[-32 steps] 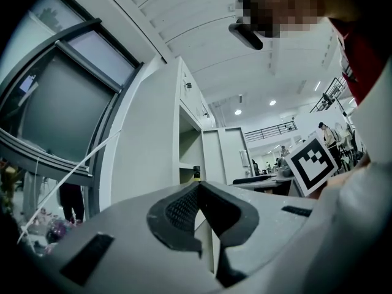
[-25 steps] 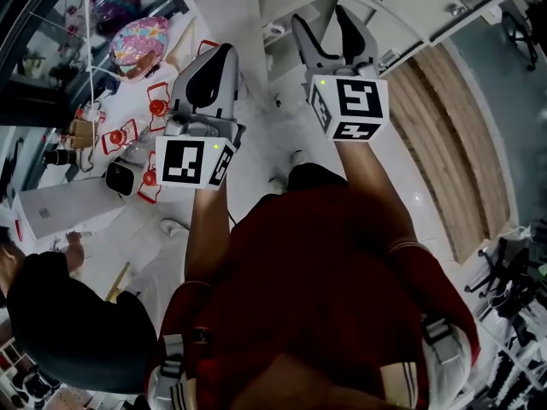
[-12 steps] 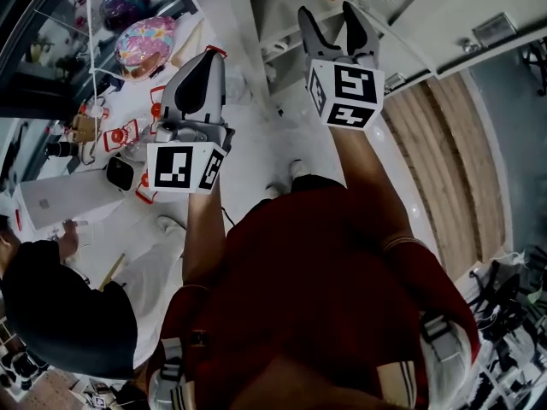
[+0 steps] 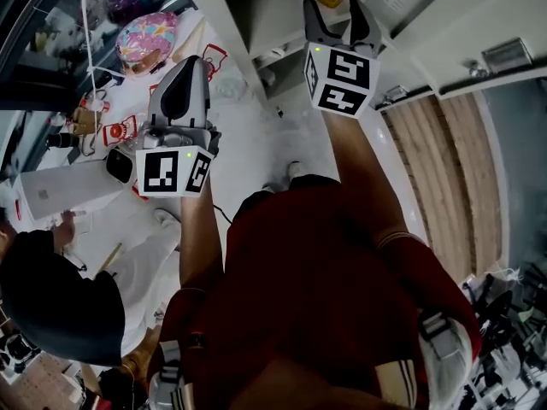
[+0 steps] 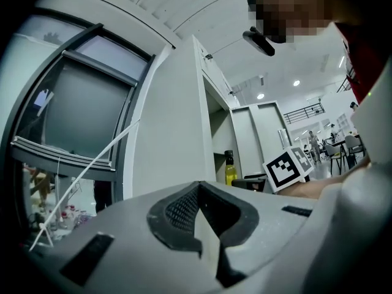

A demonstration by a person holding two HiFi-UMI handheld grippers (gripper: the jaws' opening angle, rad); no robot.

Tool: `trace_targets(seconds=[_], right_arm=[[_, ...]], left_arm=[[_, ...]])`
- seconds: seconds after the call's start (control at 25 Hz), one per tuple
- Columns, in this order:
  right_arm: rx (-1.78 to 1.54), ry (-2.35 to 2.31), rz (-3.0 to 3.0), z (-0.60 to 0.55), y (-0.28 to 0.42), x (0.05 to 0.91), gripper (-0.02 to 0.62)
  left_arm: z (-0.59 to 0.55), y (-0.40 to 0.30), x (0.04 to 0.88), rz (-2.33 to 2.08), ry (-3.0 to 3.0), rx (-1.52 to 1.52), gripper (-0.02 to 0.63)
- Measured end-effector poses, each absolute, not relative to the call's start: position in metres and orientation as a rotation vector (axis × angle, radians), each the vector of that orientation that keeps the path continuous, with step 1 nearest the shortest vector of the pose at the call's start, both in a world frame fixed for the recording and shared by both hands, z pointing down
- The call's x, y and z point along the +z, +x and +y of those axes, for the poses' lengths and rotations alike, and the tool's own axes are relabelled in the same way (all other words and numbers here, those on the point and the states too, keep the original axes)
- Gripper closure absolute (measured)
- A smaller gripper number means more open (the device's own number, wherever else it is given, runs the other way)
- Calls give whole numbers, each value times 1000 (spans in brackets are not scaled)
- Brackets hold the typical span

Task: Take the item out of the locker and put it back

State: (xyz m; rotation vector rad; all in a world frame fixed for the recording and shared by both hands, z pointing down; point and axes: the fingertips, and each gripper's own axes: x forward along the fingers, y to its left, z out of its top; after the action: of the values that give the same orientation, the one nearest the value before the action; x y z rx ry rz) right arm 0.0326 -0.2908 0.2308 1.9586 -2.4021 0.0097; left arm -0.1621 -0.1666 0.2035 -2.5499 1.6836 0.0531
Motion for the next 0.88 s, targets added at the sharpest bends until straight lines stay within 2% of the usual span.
trace_targets(seconds=[0.88], right_arm=[[16, 2081, -2177, -342, 35, 254, 308]], left_arm=[[-202, -178, 213, 1616, -2627, 79, 600]])
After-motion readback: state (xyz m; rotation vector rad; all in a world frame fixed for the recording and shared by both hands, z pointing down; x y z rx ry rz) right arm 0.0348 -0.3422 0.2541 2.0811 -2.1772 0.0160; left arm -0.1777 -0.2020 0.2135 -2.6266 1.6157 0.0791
